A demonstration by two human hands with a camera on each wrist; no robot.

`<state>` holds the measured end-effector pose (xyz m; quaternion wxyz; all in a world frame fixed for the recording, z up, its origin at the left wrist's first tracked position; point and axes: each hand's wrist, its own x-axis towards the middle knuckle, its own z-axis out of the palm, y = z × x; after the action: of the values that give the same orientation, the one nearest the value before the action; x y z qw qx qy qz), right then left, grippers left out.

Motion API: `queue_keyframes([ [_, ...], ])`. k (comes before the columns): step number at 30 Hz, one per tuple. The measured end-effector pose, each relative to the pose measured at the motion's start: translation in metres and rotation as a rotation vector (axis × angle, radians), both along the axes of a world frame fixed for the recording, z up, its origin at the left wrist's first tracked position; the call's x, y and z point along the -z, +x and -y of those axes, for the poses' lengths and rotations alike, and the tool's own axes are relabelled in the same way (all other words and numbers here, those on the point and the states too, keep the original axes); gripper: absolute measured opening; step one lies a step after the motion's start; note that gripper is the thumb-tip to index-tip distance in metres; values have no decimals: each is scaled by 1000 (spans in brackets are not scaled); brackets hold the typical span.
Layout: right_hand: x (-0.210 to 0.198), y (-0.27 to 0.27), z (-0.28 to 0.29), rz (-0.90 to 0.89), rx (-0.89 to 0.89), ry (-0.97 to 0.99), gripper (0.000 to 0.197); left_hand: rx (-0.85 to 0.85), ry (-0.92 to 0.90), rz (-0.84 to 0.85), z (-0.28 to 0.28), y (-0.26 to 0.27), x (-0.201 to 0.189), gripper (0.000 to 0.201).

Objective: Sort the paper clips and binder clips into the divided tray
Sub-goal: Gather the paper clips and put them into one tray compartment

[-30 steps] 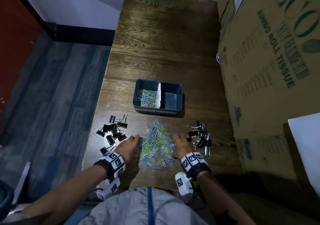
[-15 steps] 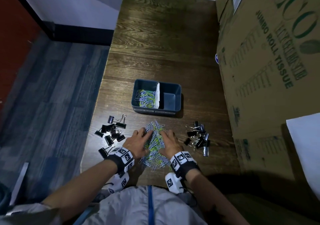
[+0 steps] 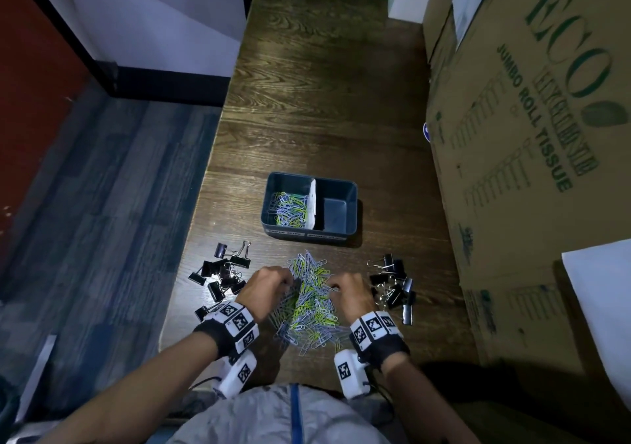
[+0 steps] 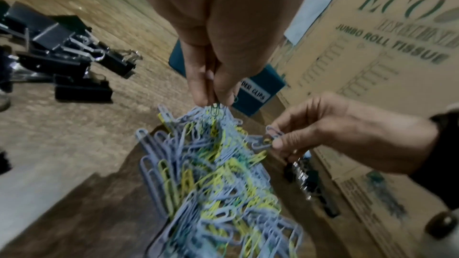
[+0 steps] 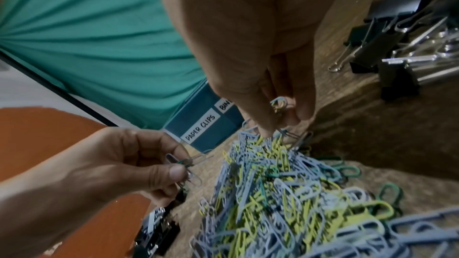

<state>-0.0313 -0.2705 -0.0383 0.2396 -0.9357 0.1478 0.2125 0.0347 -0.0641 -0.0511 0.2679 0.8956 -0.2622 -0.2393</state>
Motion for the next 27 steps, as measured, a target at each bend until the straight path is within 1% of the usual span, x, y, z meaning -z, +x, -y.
queue_keyframes([
  [3,-8,0,4,-7,17,16,26,-40,-120,40,2,12,-26,24],
  [5,-13,3,6,-9,25,21,23,-92,-197,95,7,27,-47,21],
  [7,-20,7,7,-4,12,29,16,-139,-235,159,15,48,-68,16],
  [9,-28,11,6,6,-9,57,14,-163,-256,228,24,69,-86,10],
  [10,-32,14,6,14,-17,70,14,-163,-268,249,27,79,-91,10],
  [11,-37,17,6,35,-27,82,14,-162,-272,249,28,88,-94,18],
  [13,-48,25,3,102,-37,98,11,-154,-241,244,26,100,-92,36],
  [14,-55,30,2,130,-31,114,9,-158,-208,270,24,101,-89,37],
  [15,-62,36,0,154,-25,130,9,-173,-171,306,22,99,-85,32],
  [17,-82,50,-2,208,-34,151,13,-215,-113,366,16,87,-76,14],
  [18,-92,59,-4,243,-43,166,14,-233,-95,370,13,79,-69,9],
  [19,-101,69,-5,280,-52,177,14,-248,-76,359,9,70,-64,8],
  [21,-116,90,-7,346,-63,186,12,-243,-14,306,2,55,-48,9],
  [23,-122,110,-12,401,-62,194,11,-179,78,205,-3,42,-34,10],
  [25,-121,124,-15,412,-42,182,17,-94,165,96,-3,31,-22,13],
  [27,-118,127,-18,419,-25,168,24,-30,209,37,-3,23,-10,23],
])
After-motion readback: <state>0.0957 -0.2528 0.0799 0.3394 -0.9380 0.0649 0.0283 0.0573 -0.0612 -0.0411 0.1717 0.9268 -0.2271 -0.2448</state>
